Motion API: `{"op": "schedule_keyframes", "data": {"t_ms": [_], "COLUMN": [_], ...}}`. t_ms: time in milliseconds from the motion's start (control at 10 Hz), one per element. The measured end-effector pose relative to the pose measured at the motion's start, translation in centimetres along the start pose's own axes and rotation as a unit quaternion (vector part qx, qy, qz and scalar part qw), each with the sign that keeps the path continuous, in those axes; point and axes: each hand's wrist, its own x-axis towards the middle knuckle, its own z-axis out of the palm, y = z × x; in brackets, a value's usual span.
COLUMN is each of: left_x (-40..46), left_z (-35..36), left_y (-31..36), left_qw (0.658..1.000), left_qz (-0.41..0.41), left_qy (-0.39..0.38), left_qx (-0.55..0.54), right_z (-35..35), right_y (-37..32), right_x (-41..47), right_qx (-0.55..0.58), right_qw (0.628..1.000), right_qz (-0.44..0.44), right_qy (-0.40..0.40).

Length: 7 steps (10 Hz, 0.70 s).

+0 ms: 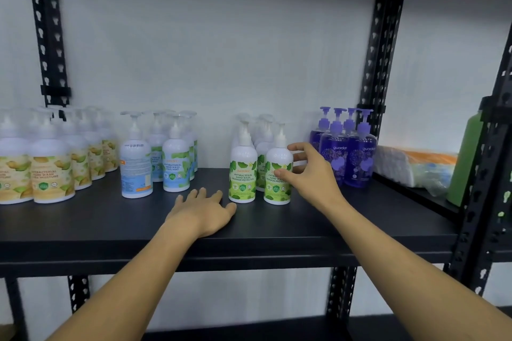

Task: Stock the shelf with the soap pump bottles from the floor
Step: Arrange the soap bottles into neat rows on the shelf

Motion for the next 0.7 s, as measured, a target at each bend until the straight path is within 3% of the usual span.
{"op": "schedule_keyframes", "data": {"t_ms": [700], "left_x": [0.05], "left_z": [-0.17], "left_y": [0.06], "left_qw": [1.000], "left_qz": [-0.006], "left_qy": [-0.013], "left_qx": [0.005], "right_z": [1.21], "right_y": [-0.13], "right_x": [0.49], "right_qx": [0.012], "right_qw": [1.000], "right_qz": [-0.011], "right_qy": [-0.008]}}
